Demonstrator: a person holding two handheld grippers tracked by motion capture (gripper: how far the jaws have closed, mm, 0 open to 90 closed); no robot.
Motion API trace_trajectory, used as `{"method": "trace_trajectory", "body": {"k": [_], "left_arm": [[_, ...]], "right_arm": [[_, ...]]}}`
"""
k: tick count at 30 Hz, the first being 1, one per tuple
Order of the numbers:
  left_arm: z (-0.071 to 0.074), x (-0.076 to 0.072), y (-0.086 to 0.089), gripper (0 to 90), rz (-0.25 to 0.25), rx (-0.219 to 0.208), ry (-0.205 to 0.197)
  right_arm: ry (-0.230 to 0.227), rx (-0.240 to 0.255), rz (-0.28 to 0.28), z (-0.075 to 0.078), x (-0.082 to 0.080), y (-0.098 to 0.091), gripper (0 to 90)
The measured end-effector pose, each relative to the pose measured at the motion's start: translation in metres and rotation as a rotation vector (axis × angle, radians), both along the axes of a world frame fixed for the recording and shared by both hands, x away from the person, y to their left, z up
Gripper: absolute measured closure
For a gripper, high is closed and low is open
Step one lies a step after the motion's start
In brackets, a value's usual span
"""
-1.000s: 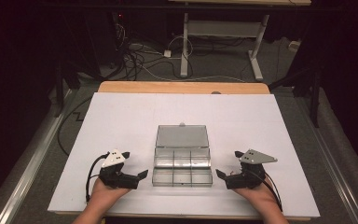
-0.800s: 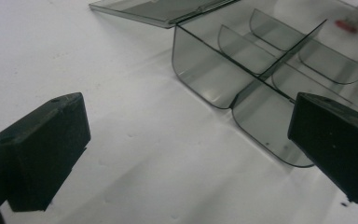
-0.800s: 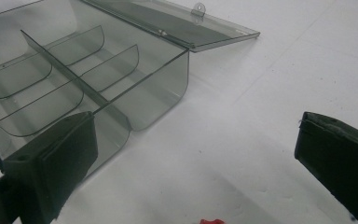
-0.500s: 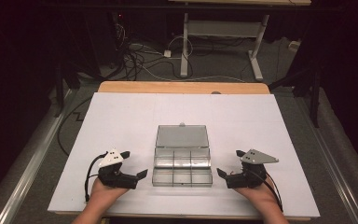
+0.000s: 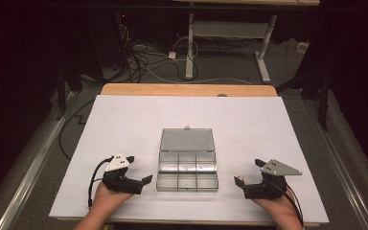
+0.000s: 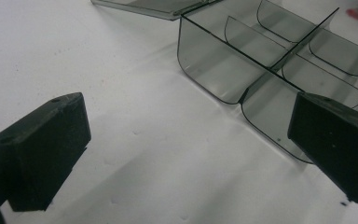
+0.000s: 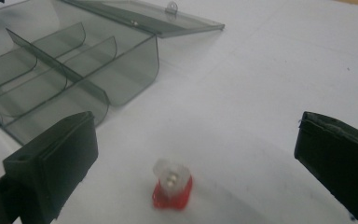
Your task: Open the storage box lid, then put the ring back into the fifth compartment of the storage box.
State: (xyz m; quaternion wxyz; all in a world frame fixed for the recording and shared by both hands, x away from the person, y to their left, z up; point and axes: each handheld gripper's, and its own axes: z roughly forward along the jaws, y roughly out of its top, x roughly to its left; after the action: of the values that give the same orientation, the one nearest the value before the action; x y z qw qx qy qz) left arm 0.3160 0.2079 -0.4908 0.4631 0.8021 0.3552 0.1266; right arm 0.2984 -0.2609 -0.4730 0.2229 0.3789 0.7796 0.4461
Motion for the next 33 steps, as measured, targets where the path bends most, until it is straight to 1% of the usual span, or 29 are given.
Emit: {"method": "trace_trajectory", "body": {"k": [2, 4, 7, 10, 11, 13, 14, 16, 17, 18, 20, 21, 22, 28, 33], "left_arm": [[0.000, 0.001, 0.002, 0.0, -0.007, -0.018, 0.008], [0.000, 0.000, 0.003, 0.0, -0.011, -0.032, 0.005], [0.000, -0.001, 0.003, 0.0, -0.004, -0.032, -0.004], [0.000, -0.001, 0.003, 0.0, -0.002, -0.030, -0.005], [0.000, -0.001, 0.003, 0.0, -0.001, -0.030, -0.004], [-0.001, -0.001, 0.003, 0.0, -0.001, -0.032, -0.001], [-0.001, -0.001, 0.003, 0.0, -0.003, -0.031, -0.002], [-0.001, -0.001, 0.003, 0.0, -0.008, -0.027, -0.003], [-0.001, -0.001, 0.002, 0.0, -0.009, -0.024, -0.003], [-0.001, -0.001, 0.002, 0.0, -0.009, -0.023, -0.004], [-0.001, -0.001, 0.002, 0.0, -0.009, -0.023, -0.004], [-0.001, -0.001, 0.002, 0.0, -0.010, -0.024, -0.003], [-0.001, -0.001, 0.002, 0.0, -0.011, -0.024, -0.004], [-0.001, -0.001, 0.002, 0.0, -0.015, -0.019, -0.006], [-0.001, -0.001, 0.001, 0.0, -0.017, -0.018, -0.006]], "right_arm": [[0.006, -0.005, 0.000, -0.002, -0.005, -0.003, 0.4], [0.015, -0.011, -0.001, -0.004, -0.008, -0.004, 1.4], [0.037, -0.014, 0.009, -0.006, -0.008, -0.003, 4.8], [0.048, -0.033, 0.012, -0.005, -0.009, 0.000, 14.3], [0.049, -0.038, 0.008, -0.005, -0.010, 0.001, 18.4], [0.052, -0.047, -0.007, -0.006, -0.010, 0.004, 23.7], [0.061, -0.047, -0.011, -0.007, -0.010, 0.005, 26.7], [0.068, -0.066, -0.019, -0.008, -0.009, 0.007, 31.1], [0.065, -0.067, -0.018, -0.007, -0.009, 0.008, 33.5], [0.074, -0.058, -0.017, -0.007, -0.008, 0.009, 36.4], [0.074, -0.069, -0.018, -0.007, -0.008, 0.012, 42.2], [0.076, -0.078, -0.009, -0.007, -0.007, 0.013, 45.0], [0.080, -0.076, -0.006, -0.007, -0.007, 0.014, 47.8], [0.085, -0.101, 0.003, -0.008, -0.006, 0.016, 58.4], [0.101, -0.098, 0.002, -0.009, -0.005, 0.014, 61.4]]}}
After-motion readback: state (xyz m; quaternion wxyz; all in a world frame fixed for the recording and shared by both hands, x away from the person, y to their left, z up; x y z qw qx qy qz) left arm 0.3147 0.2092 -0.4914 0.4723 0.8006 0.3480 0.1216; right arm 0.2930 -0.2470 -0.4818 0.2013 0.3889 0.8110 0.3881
